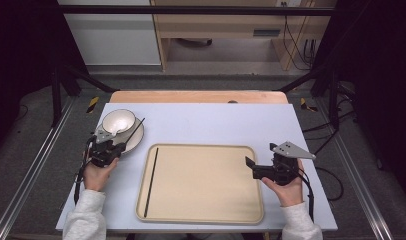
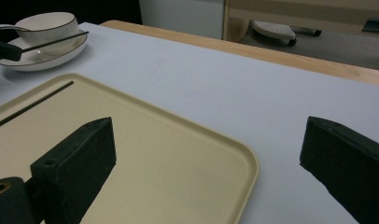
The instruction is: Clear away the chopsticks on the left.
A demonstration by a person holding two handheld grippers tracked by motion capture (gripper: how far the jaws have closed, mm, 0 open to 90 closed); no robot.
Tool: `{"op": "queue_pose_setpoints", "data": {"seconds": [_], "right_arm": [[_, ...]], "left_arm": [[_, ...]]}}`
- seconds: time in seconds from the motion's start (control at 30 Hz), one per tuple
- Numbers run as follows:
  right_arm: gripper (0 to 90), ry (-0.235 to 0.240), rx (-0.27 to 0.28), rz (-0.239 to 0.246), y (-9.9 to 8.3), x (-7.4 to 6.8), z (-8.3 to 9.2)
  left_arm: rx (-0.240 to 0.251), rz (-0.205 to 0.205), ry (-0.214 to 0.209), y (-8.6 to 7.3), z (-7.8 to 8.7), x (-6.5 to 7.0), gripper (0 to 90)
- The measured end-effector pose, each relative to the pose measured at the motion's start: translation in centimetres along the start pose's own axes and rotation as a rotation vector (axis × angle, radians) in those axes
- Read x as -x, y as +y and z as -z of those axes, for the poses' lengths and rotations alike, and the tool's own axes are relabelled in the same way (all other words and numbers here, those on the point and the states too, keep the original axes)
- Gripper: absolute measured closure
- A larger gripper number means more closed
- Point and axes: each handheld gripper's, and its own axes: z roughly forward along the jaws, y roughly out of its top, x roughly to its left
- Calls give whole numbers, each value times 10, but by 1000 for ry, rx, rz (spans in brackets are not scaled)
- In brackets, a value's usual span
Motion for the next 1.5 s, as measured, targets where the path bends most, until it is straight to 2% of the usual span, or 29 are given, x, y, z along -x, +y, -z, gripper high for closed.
{"op": "queue_pose_setpoints", "data": {"seconds": [0.1, 0.23, 0.5, 0.83, 1.1, 1.37, 1.5], "right_arm": [[36, 1, 4, -5, 0, 0, 1], [36, -1, 10, -5, 1, 1, 2], [35, -5, 10, -5, 1, 3, 4], [35, -5, 16, -15, 1, 3, 5], [35, -3, 20, -21, 1, 4, 6], [35, 3, 21, -22, 2, 4, 6], [35, 7, 32, -23, 3, 3, 9]], "left_arm": [[21, 11, -11, 1, 3, 4, 858], [11, -11, -12, 3, 8, 13, 858], [47, -14, -23, 4, 20, 33, 858], [68, -24, -21, 2, 39, 60, 858], [92, 16, -10, 1, 53, 88, 858], [136, 102, 26, -8, 69, 110, 858], [144, 133, 39, -14, 73, 119, 858]]}}
